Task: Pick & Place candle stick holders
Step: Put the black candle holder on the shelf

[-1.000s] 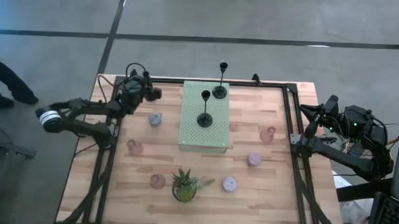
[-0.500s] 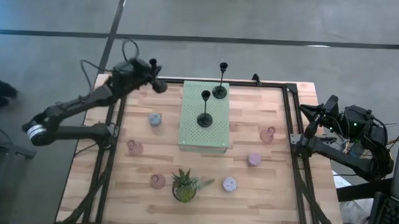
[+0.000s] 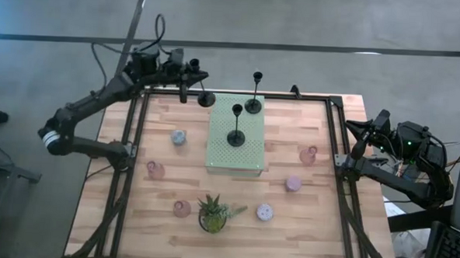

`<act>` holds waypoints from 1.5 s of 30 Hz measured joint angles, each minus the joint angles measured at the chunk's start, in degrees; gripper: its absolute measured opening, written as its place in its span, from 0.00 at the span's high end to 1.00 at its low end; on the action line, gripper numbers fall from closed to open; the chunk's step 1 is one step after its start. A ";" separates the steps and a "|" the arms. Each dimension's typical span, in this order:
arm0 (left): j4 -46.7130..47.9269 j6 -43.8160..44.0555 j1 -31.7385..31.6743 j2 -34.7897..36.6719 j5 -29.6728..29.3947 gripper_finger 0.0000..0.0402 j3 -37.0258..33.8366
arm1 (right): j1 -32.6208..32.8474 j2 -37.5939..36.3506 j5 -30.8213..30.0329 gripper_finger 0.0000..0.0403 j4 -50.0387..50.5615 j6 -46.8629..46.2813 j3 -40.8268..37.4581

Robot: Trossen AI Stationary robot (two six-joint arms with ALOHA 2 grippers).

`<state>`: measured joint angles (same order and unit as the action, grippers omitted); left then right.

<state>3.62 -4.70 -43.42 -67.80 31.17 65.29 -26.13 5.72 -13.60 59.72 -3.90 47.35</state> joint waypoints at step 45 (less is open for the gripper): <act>-7.30 -9.16 2.89 -20.59 3.64 0.98 5.73 | -0.02 0.00 -0.01 0.92 0.02 0.00 0.00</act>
<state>-3.67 -13.87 -40.53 -88.38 34.81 71.02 -26.15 5.72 -13.61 59.74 -3.90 47.35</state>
